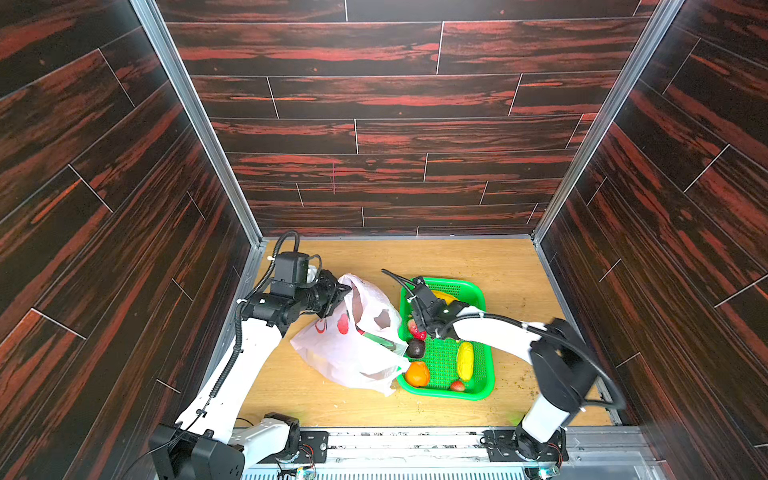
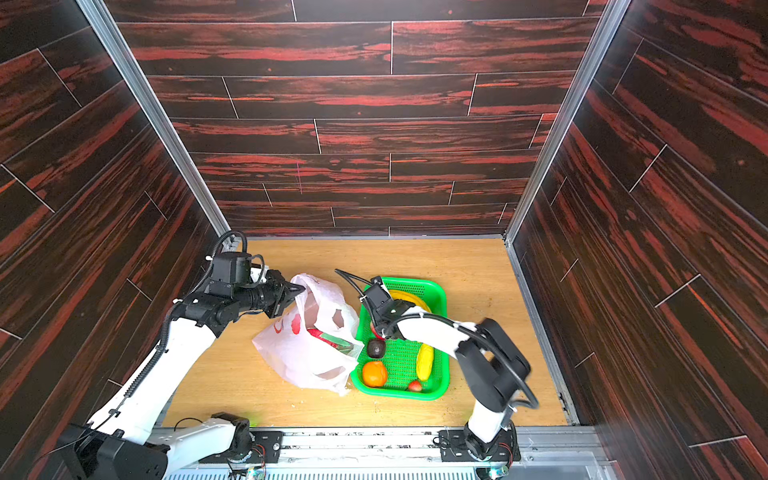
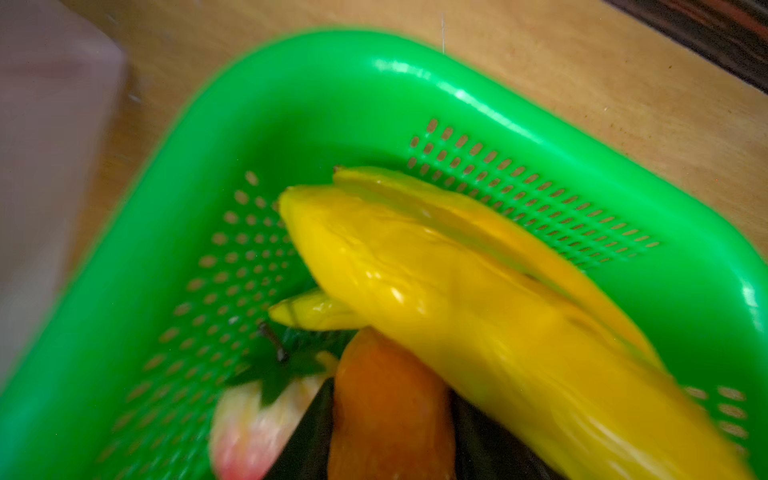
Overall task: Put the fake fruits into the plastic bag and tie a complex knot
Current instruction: 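Lower the right gripper into the basket and grasp the orange, then lift the orange with the right gripper and carry it into the bag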
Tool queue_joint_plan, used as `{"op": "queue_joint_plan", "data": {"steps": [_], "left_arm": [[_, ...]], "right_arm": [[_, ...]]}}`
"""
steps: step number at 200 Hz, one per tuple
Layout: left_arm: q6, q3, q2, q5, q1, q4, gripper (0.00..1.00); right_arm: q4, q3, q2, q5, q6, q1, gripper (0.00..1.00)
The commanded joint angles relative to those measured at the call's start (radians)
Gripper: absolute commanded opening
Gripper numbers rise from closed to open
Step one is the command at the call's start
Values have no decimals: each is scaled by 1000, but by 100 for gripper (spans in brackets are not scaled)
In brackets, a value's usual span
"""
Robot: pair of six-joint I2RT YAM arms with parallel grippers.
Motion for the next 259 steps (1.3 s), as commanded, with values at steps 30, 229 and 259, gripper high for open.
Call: {"op": "queue_joint_plan", "data": {"steps": [30,229,259], "left_arm": [[1,-15,2,1,-4,9,0],[-1,-17,-14,13,-5,14,0],[2,-9,-18,17,-6,7,0]], "right_arm": [[16,-102,-309,-207,39,-3,28],[460,7,-201,-503,-11,292,27],[490,32,-116,-481,-15,285,28]]}}
